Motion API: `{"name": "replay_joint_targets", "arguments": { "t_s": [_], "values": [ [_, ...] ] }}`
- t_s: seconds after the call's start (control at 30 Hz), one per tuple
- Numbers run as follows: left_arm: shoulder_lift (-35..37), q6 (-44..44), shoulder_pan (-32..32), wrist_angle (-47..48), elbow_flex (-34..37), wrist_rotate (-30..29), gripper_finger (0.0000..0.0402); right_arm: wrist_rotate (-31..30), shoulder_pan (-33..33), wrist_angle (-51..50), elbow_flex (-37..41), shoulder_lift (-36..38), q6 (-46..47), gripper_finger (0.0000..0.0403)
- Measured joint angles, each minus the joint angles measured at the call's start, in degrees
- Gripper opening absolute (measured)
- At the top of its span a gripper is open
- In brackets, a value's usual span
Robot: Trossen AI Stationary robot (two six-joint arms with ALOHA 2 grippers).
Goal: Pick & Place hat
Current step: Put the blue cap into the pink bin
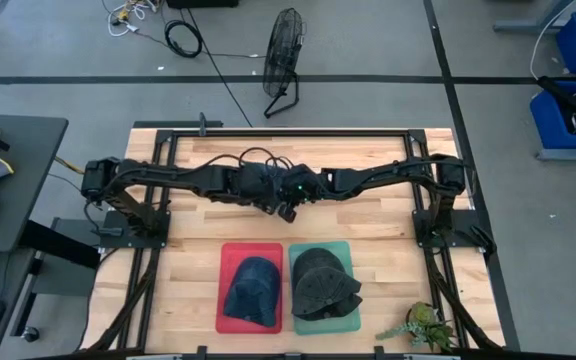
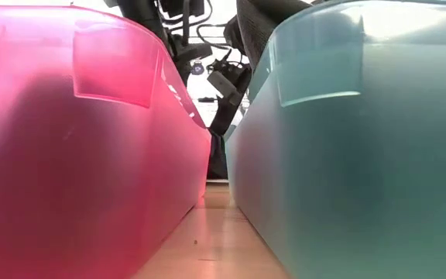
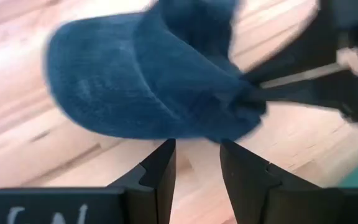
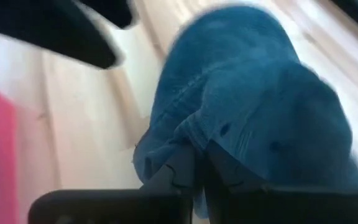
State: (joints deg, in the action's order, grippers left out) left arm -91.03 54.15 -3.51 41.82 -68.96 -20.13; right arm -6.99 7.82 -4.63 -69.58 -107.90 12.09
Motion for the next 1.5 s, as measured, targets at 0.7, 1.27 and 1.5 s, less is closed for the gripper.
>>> {"name": "replay_joint_targets", "arguments": {
  "t_s": [0.7,1.27,1.5],
  "values": [
    [-0.50,3.33,-0.31,-13.36,6.83,4.04,0.0128,14.44,-1.73,1.42,-0.02,0.00,-9.06,0.0017],
    [-0.06,4.32,0.81,-13.54,6.23,4.68,0.0128,20.76,-1.51,-2.87,-0.11,0.00,-11.69,0.0018],
    [-0.03,6.24,0.81,-13.06,5.65,4.98,0.0128,20.77,-1.36,-1.81,-0.11,0.09,-11.91,0.0018]
  ]
}}
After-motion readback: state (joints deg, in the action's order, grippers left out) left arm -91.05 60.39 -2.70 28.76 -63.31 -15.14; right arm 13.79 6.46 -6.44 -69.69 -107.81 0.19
